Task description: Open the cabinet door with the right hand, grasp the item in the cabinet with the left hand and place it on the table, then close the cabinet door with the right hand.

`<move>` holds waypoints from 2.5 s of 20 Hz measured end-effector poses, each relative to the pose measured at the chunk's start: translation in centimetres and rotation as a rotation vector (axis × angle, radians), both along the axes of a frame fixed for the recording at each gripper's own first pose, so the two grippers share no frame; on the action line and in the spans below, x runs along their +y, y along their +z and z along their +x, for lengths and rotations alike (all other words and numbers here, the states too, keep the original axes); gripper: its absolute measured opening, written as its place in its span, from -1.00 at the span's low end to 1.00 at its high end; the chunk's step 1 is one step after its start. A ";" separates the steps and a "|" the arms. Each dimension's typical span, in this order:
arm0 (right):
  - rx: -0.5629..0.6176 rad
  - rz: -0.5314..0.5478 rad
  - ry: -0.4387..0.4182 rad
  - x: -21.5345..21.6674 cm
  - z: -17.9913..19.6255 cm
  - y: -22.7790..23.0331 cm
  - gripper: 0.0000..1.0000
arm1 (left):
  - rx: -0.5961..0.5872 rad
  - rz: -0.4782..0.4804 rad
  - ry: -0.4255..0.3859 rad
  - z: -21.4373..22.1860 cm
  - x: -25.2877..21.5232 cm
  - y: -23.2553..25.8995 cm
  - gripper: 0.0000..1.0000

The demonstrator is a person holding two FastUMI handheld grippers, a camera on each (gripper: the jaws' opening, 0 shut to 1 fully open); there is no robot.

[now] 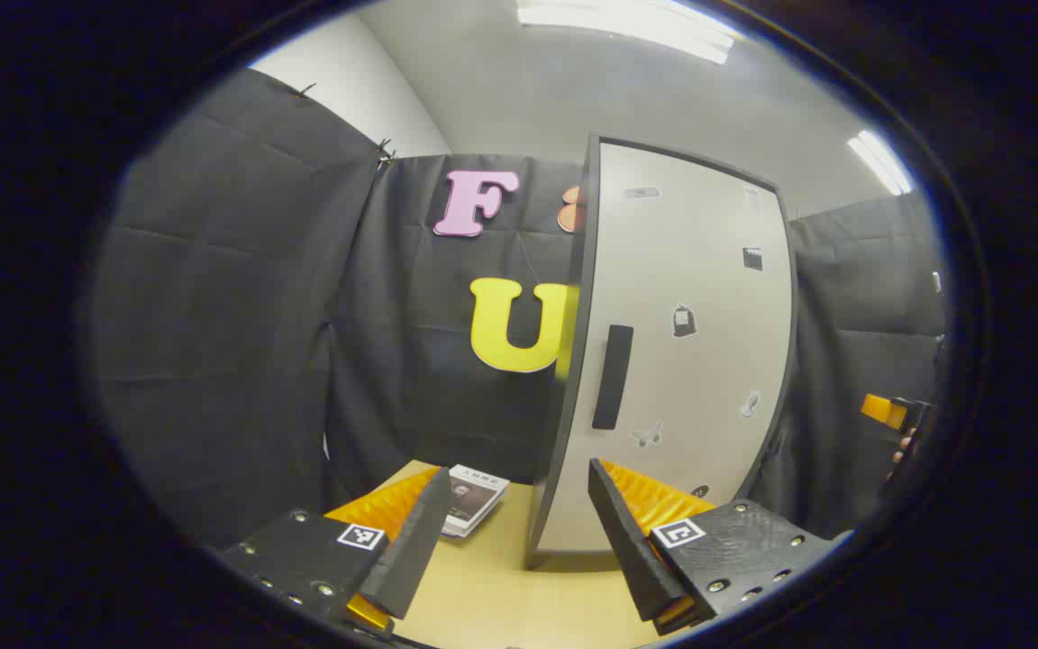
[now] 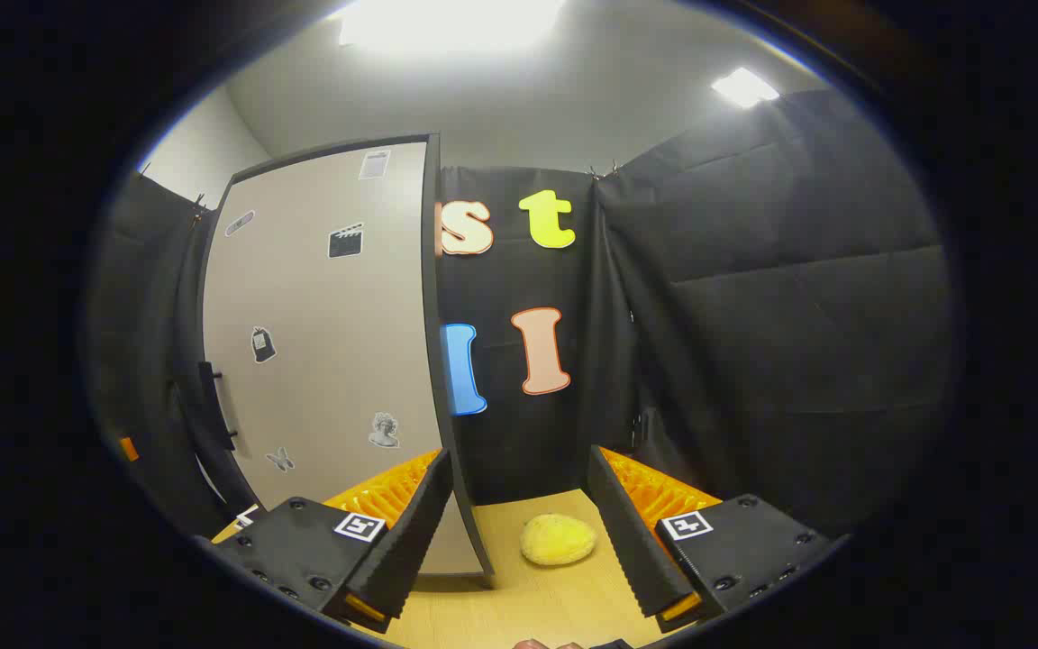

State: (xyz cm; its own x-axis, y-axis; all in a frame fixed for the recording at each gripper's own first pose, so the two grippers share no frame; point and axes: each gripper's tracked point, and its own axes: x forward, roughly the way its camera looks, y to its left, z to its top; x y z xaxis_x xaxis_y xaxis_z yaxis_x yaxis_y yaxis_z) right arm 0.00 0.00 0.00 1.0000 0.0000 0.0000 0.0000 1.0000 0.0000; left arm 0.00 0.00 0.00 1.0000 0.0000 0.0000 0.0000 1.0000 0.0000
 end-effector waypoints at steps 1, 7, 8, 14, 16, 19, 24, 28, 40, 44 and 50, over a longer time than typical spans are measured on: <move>0.004 -0.004 0.009 0.0 0.2 -0.1 0.90 | 0.004 -0.027 0.005 -0.1 -0.1 -0.1 0.83; 0.033 0.014 0.093 0.3 1.3 -1.2 0.84 | 0.039 -0.104 0.043 -1.8 -1.3 -1.5 0.83; 0.038 0.014 0.110 0.5 1.4 -1.5 0.91 | 0.036 -0.080 0.053 -2.2 -1.5 -1.4 0.84; 0.062 0.028 0.158 1.3 0.9 -2.7 0.91 | -0.008 0.027 0.070 -4.3 -2.8 0.2 0.83; 0.064 0.035 0.162 1.7 0.8 -2.7 0.91 | -0.009 0.047 0.067 -4.5 -2.9 0.2 0.83; 0.061 0.041 0.156 2.9 0.7 -3.1 0.91 | -0.008 -0.016 0.030 -4.2 -3.1 -0.2 0.82; 0.123 0.054 0.164 6.1 -1.1 -5.6 0.92 | 0.023 0.016 0.057 -4.2 1.1 -1.7 0.84; 0.145 0.024 0.167 9.1 -1.6 -6.3 0.92 | 0.054 0.044 0.036 -3.8 2.3 -2.6 0.83; 0.186 0.106 0.310 23.4 1.3 -1.9 0.92 | 0.091 0.027 0.033 -1.8 10.7 -3.9 0.84; 0.172 0.076 0.327 27.7 2.7 -1.0 0.96 | 0.091 0.003 0.035 -0.7 13.3 -4.2 0.83; 0.128 0.029 0.372 34.7 4.5 0.2 0.95 | 0.101 -0.010 0.051 1.2 17.5 -4.7 0.84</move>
State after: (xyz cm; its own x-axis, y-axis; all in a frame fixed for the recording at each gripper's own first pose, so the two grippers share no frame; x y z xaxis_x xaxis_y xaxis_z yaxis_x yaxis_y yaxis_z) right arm 4.45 34.65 0.21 0.9236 0.3643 -0.1194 -0.3606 0.9313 0.0521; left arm 1.17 17.53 -4.71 0.9937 0.0500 -0.1007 -0.0510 0.9987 -0.0073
